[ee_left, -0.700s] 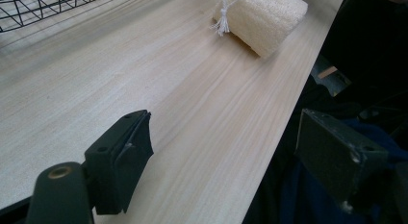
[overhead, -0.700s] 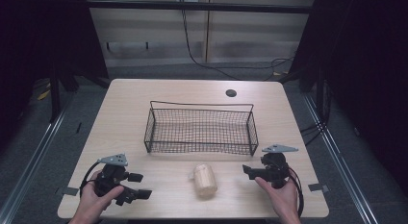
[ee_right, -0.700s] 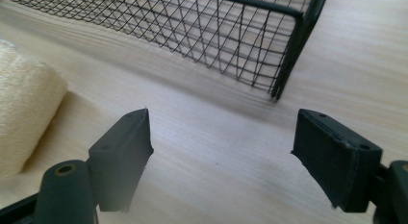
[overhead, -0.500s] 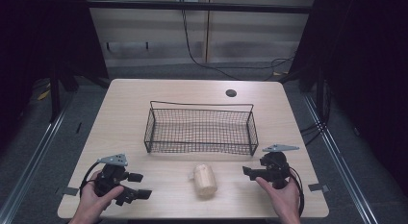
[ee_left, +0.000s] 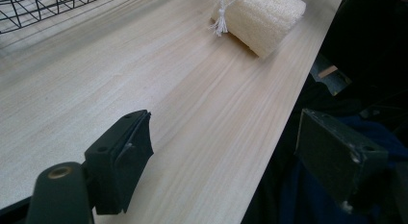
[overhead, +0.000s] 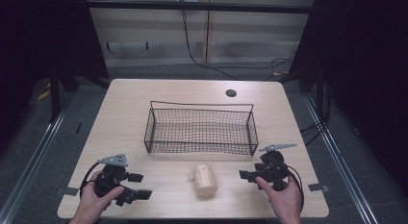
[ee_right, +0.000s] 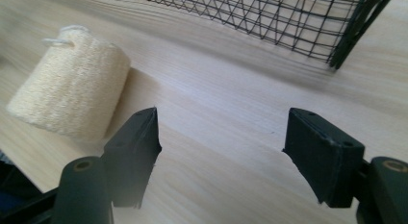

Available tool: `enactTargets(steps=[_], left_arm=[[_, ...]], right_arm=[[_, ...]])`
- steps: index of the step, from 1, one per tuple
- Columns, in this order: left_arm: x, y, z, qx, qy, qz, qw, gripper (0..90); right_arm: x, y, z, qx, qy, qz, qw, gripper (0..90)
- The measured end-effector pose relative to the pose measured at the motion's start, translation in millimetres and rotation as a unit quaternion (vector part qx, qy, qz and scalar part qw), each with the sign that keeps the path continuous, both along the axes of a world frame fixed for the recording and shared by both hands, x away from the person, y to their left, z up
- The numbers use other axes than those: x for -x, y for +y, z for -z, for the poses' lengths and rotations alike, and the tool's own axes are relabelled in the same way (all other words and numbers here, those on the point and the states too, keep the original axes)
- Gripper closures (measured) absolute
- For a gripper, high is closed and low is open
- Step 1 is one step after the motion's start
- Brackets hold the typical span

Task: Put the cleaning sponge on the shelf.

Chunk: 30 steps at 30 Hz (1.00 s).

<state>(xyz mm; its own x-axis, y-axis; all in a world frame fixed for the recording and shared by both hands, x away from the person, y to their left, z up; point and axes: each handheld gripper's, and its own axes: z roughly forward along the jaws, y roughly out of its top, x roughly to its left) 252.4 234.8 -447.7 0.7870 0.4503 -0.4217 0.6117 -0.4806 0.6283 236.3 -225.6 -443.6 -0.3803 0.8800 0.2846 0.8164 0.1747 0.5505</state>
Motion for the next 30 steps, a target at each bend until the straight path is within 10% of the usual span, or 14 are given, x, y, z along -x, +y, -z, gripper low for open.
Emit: enactTargets(steps=[30], left_arm=[[0.3, 4.3, 0.5, -0.004, -0.003, -0.012, 0.9999, 19.7]], right_arm=[[-7.0, 50.9, -33.1, -0.013, 0.056, -0.109, 0.9924, 22.5]])
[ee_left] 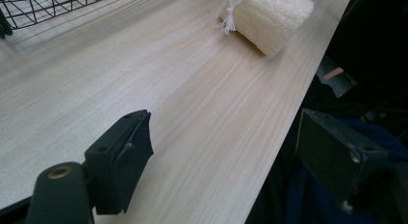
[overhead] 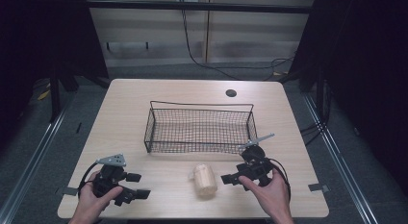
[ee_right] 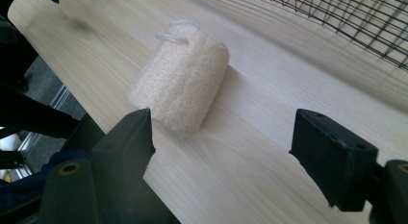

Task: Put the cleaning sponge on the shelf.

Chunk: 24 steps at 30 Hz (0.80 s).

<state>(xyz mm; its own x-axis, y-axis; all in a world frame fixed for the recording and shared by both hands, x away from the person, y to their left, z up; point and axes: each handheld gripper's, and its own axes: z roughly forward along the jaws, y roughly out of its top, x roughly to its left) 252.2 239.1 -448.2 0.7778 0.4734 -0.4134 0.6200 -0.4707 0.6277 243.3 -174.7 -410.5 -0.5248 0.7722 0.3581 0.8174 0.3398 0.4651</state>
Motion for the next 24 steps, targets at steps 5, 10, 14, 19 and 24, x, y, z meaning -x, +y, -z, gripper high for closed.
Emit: enactTargets(steps=[5, 10, 14, 19, 24], left_arm=[[0.6, -0.2, 0.2, 0.001, 0.002, 0.001, 1.0000, 19.7], [0.0, 0.7, -0.1, 0.002, 0.000, 0.001, 1.0000, 19.7], [0.4, 0.0, -0.2, 0.003, 0.000, 0.002, 1.0000, 19.7], [0.5, 0.4, -0.5, 0.002, -0.001, 0.000, 1.0000, 19.7], [0.4, 0.4, -0.4, 0.002, -0.001, 0.001, 1.0000, 19.7]], right_arm=[[-8.0, 14.9, -3.4, 0.010, 0.011, -0.012, 0.9998, 22.5], [-16.2, 29.6, -6.0, 0.029, 0.025, -0.022, 0.9990, 21.8], [-21.3, 36.3, -6.8, 0.041, 0.031, -0.026, 0.9983, 20.8], [-26.4, 50.2, -7.7, 0.059, 0.039, -0.034, 0.9970, 20.6], [-30.1, 56.5, -4.5, 0.067, 0.052, -0.029, 0.9960, 20.8]])
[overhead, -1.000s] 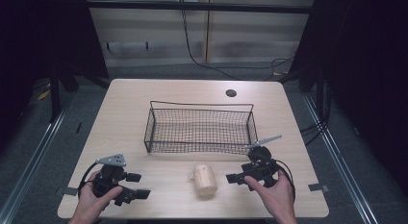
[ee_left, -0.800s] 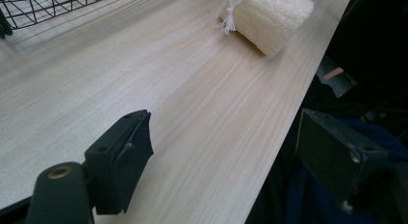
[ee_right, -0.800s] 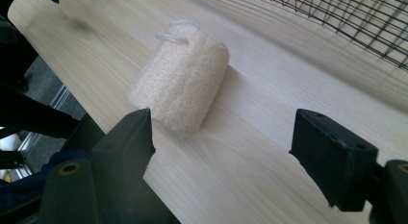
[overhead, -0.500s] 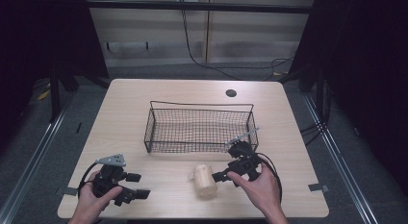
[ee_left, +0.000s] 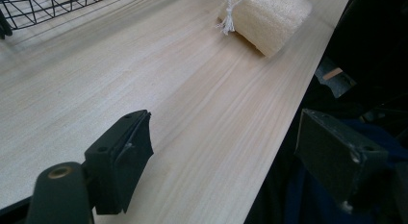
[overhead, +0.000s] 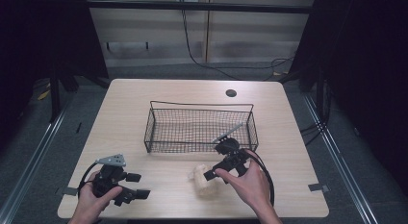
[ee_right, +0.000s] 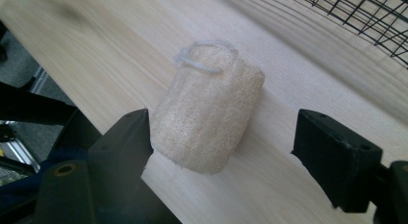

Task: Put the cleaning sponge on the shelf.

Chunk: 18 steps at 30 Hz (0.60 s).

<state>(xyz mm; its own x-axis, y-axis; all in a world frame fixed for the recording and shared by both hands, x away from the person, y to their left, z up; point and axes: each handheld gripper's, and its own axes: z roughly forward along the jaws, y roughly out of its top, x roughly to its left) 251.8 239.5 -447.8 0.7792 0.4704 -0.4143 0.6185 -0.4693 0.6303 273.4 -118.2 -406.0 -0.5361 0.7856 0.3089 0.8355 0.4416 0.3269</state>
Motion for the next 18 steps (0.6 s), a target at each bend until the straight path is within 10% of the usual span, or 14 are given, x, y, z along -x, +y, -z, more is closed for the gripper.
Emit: enactTargets(steps=[18], left_arm=[[0.1, -0.1, -0.1, 0.004, 0.000, 0.001, 1.0000, 19.7]], right_arm=[[-11.2, 28.8, 26.0, 0.039, 0.041, -0.009, 0.9984, 13.9]])
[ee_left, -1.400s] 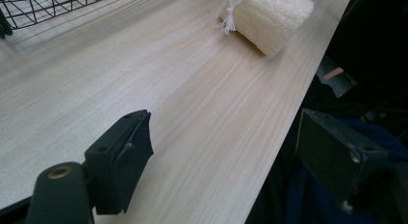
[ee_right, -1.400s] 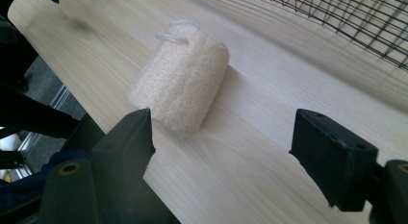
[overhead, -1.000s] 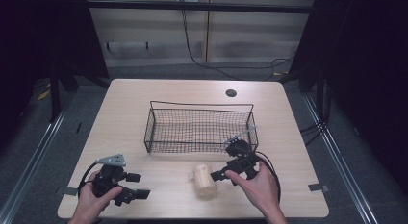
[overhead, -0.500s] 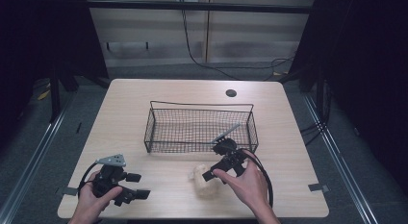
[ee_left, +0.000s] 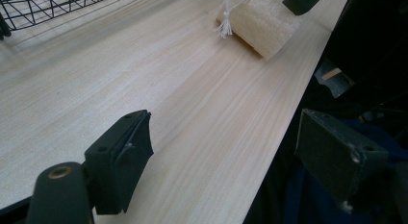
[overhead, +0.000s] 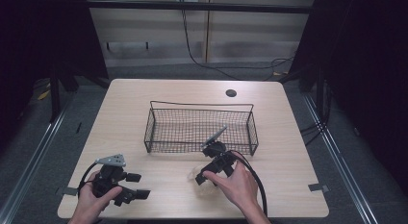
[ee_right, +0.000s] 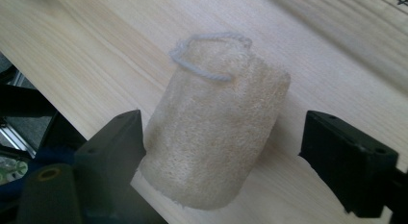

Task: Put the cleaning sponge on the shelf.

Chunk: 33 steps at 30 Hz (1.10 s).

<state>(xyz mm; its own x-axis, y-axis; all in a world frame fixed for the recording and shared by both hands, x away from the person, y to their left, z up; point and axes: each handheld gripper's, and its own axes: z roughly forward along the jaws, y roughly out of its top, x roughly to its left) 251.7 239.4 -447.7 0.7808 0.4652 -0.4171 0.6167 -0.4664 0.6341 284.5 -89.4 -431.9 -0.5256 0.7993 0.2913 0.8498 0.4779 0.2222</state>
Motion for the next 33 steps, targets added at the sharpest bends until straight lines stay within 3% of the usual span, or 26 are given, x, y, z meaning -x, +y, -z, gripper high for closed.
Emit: enactTargets(steps=[6, 11, 26, 33], left_arm=[[0.0, 0.2, -0.2, 0.001, 0.001, 0.000, 1.0000, 19.7], [0.1, 0.2, -0.2, 0.000, 0.000, 0.001, 1.0000, 19.7], [0.0, 0.0, 0.0, -0.001, 0.000, 0.001, 1.0000, 19.7], [-0.1, 0.0, 0.0, -0.002, 0.000, 0.001, 1.0000, 19.7]], right_arm=[[-0.6, 8.9, 5.5, 0.006, 0.017, -0.007, 0.9998, 14.6], [0.7, 15.4, 10.2, 0.011, 0.019, -0.025, 0.9994, 22.9], [-2.7, 22.0, 17.2, 0.026, 0.040, -0.055, 0.9974, 24.1], [-4.3, 24.2, 14.3, 0.045, 0.061, -0.075, 0.9943, 24.6]])
